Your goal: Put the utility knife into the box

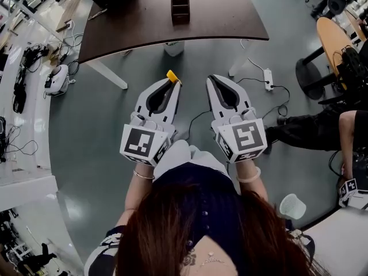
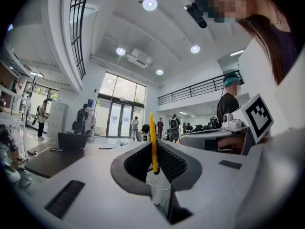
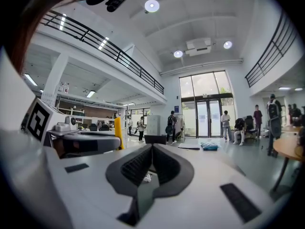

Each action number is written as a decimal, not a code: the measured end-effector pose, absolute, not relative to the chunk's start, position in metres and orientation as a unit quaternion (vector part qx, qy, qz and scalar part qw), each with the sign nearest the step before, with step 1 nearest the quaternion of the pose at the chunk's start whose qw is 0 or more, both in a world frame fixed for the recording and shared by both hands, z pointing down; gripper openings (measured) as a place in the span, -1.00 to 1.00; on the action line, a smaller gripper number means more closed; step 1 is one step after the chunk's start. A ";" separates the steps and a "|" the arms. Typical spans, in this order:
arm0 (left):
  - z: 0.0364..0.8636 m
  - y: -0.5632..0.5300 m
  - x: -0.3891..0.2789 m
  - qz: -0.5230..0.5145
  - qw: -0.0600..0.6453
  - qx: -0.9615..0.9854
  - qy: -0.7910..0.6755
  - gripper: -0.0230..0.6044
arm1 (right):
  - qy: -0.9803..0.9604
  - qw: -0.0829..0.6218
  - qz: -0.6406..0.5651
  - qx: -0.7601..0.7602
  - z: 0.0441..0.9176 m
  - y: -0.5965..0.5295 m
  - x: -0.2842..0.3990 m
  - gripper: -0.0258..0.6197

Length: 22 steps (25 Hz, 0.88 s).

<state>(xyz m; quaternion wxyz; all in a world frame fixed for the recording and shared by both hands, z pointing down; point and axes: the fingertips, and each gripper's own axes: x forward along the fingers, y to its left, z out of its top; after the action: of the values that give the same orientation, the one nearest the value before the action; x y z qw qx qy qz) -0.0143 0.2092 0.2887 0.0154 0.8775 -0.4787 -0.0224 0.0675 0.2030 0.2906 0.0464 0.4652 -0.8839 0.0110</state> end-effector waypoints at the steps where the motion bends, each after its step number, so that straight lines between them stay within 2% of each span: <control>1: 0.290 0.204 -0.015 -0.021 0.017 0.876 -0.481 -0.82 | -0.884 0.047 0.011 0.464 0.291 0.197 0.068 -0.87; 8: 0.305 0.138 -0.020 -0.009 0.021 0.878 -0.477 -0.82 | -0.884 0.046 0.017 0.465 0.302 0.130 0.059 -0.87; 22: 0.310 -0.078 -0.060 -0.004 0.023 0.901 -0.433 -0.82 | -0.862 0.059 0.014 0.503 0.298 -0.075 0.007 -0.87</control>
<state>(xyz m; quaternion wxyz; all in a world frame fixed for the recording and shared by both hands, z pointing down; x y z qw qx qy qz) -0.0604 -0.0782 0.3099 0.0229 0.9011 -0.4330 -0.0044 0.0070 -0.0748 0.2981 0.0593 0.5027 -0.8623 0.0140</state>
